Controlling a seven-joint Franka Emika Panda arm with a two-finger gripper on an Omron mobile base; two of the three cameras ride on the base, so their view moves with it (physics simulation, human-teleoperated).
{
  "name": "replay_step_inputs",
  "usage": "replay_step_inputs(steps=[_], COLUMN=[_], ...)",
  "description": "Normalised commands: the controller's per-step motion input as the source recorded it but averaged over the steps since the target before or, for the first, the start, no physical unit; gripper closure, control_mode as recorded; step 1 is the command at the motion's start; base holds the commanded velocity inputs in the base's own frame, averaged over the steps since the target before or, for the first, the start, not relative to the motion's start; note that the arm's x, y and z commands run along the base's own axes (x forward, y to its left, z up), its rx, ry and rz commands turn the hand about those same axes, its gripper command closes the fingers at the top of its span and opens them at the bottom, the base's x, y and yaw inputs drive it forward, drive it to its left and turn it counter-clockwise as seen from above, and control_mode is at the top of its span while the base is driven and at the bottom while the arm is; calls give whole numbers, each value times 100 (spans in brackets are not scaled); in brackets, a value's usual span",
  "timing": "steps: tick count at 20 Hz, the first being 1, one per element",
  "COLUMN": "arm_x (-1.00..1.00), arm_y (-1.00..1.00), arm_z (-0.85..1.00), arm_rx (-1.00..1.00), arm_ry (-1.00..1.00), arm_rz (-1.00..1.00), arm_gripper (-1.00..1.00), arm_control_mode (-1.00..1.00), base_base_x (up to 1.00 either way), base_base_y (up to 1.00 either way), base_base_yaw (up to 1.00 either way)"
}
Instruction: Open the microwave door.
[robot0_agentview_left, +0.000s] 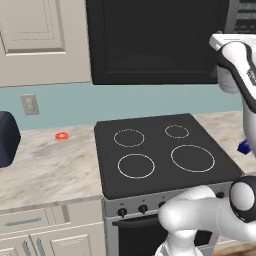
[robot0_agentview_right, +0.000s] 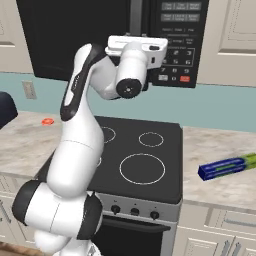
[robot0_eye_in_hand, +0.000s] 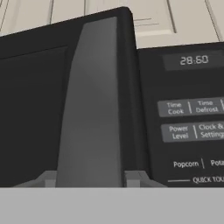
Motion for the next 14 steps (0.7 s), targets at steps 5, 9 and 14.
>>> replay_step_inputs(steps=[5, 9, 14], arm_x=[-100, -100, -100], arm_y=[0, -1, -3], arm_z=[84, 87, 87], arm_rx=[0, 0, 0], arm_ry=[0, 0, 0], arm_rz=[-2, -5, -6], arm_gripper=[100, 100, 100], arm_control_mode=[-100, -100, -100], base_base_x=[0, 0, 0], base_base_y=[0, 0, 0], base_base_yaw=[0, 0, 0])
